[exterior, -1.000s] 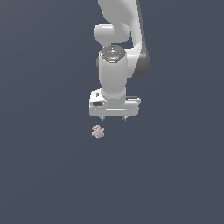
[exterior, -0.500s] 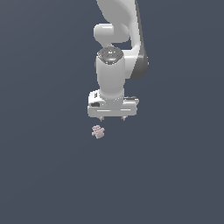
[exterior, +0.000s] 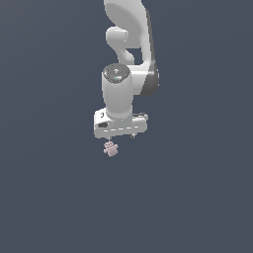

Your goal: Pick up the object and move it to a goal position.

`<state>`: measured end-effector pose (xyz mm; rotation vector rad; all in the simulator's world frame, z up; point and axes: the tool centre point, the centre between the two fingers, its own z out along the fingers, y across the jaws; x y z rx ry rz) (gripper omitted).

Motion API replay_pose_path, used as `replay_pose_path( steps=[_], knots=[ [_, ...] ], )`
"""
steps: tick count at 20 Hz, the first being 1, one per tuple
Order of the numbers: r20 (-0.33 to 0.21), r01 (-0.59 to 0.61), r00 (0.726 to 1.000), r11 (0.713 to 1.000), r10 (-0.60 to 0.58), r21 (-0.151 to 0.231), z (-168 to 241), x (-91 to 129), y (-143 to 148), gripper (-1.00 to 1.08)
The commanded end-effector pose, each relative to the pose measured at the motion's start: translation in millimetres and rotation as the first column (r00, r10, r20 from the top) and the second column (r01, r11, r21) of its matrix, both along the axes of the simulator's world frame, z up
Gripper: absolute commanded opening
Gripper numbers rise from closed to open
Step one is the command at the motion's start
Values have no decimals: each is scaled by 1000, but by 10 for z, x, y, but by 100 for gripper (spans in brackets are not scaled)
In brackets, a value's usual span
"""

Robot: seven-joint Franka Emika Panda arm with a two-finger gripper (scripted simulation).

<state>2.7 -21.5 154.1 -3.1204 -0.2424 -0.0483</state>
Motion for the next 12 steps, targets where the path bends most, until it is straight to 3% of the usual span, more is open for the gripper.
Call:
replay_pose_path(
  steps=[1,12],
  knots=[
    [-4,-48,999,999,48,-5,-100,-13,-92,100],
    [-24,-250,968,968,250,-14,-508,-96,-454,100]
  ],
)
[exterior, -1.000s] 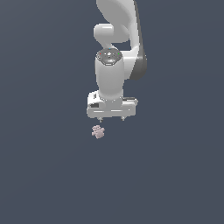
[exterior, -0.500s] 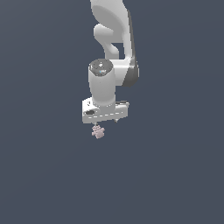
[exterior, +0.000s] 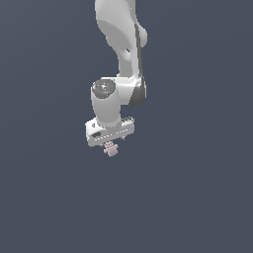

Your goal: Pick up the object and move it to a goal position.

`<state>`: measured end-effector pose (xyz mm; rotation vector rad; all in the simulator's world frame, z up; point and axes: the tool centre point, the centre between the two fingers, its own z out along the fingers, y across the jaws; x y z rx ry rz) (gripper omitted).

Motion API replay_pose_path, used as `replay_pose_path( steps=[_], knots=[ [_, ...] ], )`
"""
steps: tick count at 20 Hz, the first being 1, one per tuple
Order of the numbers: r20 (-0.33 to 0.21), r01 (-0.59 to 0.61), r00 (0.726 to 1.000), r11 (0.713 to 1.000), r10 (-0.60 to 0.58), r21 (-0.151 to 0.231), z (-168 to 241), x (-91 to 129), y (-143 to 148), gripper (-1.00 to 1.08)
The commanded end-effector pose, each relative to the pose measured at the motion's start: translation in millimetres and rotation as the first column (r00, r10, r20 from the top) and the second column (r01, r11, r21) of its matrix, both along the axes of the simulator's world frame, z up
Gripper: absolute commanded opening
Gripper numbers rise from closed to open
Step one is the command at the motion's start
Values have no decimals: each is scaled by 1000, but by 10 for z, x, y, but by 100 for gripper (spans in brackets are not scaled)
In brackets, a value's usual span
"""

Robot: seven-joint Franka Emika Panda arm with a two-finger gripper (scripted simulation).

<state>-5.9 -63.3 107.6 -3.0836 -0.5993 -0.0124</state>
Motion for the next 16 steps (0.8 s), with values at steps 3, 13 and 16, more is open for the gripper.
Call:
replay_pose_path(
  steps=[3,13,16],
  knots=[
    [-4,-57,998,998,57,-1,-108,-27,-91,100],
    [-8,-90,996,996,90,-2,-180,-48,-150,100],
    [-8,-91,996,996,91,-2,-237,-50,-149,100]
  ],
)
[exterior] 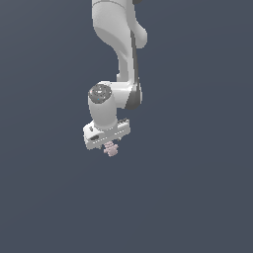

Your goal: Pick up the object and move it to a goal position.

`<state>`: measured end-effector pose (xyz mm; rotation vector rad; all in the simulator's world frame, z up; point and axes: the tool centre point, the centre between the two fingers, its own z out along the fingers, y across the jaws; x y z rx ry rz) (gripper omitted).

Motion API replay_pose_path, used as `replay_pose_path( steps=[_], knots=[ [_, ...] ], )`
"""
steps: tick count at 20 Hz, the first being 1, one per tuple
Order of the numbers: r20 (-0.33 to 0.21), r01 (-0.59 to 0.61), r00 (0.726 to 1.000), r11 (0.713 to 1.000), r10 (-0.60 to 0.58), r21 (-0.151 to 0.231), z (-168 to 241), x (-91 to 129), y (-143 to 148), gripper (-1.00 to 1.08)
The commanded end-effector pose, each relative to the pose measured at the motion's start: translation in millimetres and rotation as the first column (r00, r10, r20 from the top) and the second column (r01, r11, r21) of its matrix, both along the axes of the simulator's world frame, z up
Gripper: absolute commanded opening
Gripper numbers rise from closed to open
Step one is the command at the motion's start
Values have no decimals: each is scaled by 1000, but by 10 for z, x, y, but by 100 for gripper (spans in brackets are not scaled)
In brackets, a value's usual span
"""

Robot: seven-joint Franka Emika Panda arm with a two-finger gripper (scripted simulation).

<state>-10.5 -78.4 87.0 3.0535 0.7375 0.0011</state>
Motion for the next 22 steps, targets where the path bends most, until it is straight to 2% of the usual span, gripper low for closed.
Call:
replay_pose_path(
  steps=[1,8,13,14,22],
  knots=[
    [-1,-1,1000,1000,1,0,-66,-5,0,100],
    [-1,-4,1000,1000,4,0,-404,-15,0,100],
    [-1,-4,1000,1000,4,0,-476,-4,-1,100],
    [-1,-4,1000,1000,4,0,-476,-4,-1,-100],
    [-1,-4,1000,1000,4,0,-476,-4,-1,-100]
  ],
)
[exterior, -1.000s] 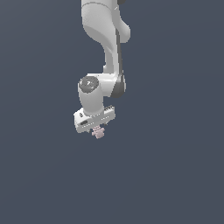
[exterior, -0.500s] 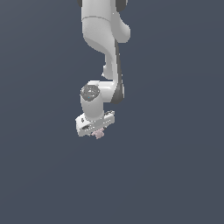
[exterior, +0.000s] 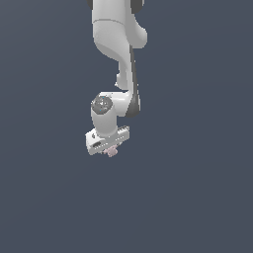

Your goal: Pick up the object and move it to a goal position.

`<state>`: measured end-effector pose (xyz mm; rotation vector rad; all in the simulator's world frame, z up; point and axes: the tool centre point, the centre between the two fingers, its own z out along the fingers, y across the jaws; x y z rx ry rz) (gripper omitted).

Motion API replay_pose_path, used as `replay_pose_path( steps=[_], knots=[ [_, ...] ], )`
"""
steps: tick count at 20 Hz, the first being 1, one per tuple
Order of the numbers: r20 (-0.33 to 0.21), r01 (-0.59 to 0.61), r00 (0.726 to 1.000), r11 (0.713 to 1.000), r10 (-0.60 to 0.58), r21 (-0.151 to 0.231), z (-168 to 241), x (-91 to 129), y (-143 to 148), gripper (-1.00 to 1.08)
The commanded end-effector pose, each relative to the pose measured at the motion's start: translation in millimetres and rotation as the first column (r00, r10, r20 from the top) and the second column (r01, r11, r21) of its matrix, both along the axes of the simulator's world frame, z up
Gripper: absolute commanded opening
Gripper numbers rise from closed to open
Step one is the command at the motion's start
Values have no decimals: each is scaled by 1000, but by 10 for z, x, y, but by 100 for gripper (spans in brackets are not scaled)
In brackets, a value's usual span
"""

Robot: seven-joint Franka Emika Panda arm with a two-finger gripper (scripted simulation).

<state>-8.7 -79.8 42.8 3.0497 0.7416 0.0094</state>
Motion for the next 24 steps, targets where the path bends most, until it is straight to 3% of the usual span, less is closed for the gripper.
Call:
replay_pose_path(
  steps=[1,13,24],
  knots=[
    [-7,-1,1000,1000,1,2,-33,-22,13,-100],
    [0,-1,1000,1000,1,0,281,-65,175,-100],
    [-1,-1,1000,1000,1,-1,1168,-268,718,-100]
  ],
)
